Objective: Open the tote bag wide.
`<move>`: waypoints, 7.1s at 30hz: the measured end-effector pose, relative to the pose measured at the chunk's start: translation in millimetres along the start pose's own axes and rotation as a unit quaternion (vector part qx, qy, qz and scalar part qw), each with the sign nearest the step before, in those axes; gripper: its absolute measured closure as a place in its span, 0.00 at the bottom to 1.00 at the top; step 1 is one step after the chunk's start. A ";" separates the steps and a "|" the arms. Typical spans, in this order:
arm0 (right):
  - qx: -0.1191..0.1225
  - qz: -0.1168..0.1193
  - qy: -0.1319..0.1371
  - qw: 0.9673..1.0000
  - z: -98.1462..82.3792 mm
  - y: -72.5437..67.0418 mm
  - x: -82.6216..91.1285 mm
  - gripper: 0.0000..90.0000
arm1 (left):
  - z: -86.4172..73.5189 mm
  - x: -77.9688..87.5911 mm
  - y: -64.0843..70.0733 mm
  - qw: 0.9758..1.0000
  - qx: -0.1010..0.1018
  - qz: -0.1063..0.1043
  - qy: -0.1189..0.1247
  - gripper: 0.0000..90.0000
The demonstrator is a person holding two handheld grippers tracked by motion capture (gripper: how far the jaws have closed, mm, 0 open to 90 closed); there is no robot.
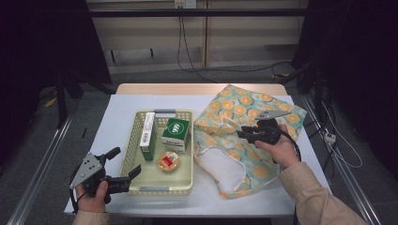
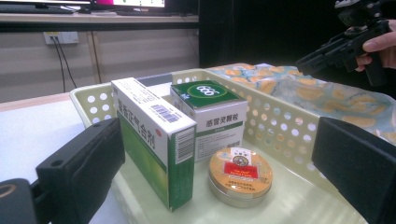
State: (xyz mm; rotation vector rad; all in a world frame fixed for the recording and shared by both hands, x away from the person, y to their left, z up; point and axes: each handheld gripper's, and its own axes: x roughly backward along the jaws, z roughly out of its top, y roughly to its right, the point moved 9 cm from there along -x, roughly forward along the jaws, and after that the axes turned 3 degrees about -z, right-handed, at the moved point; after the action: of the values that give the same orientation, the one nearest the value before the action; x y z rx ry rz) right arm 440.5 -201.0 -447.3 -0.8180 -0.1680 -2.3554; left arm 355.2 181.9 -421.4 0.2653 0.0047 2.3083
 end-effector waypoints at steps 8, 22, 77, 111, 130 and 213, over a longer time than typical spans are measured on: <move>0.014 0.007 -0.040 0.999 -27.0 -2.9 -26.7 0.87 | -0.1 0.1 -0.4 1.000 -0.002 -0.001 0.000 0.03; 0.017 -0.037 -0.071 0.997 -58.2 24.1 -42.3 0.67 | -1.6 -0.4 -1.8 1.000 -0.001 0.000 -0.003 0.03; -0.038 -0.087 -0.053 0.994 -32.7 89.7 -46.4 0.59 | -3.3 -1.9 -1.6 1.000 -0.003 -0.002 -0.007 0.03; -0.060 -0.108 -0.026 0.992 -33.1 104.4 -32.0 1.00 | -3.4 -2.8 -1.2 1.000 -0.001 -0.001 -0.008 0.03; -0.060 -0.162 -0.023 0.985 -40.4 144.1 -45.5 0.61 | -6.5 -5.2 -3.5 1.000 0.001 -0.003 -0.013 0.03; -0.050 -0.113 -0.001 0.992 37.7 116.4 25.2 1.00 | 24.4 -95.0 46.9 0.972 -0.045 -0.198 -0.118 0.04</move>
State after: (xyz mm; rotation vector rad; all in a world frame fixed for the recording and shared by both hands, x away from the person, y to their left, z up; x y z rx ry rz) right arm 514.9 -294.7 -411.7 -0.8910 -0.1502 -2.5927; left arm 388.8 79.0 -411.4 0.4482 -0.1545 1.8635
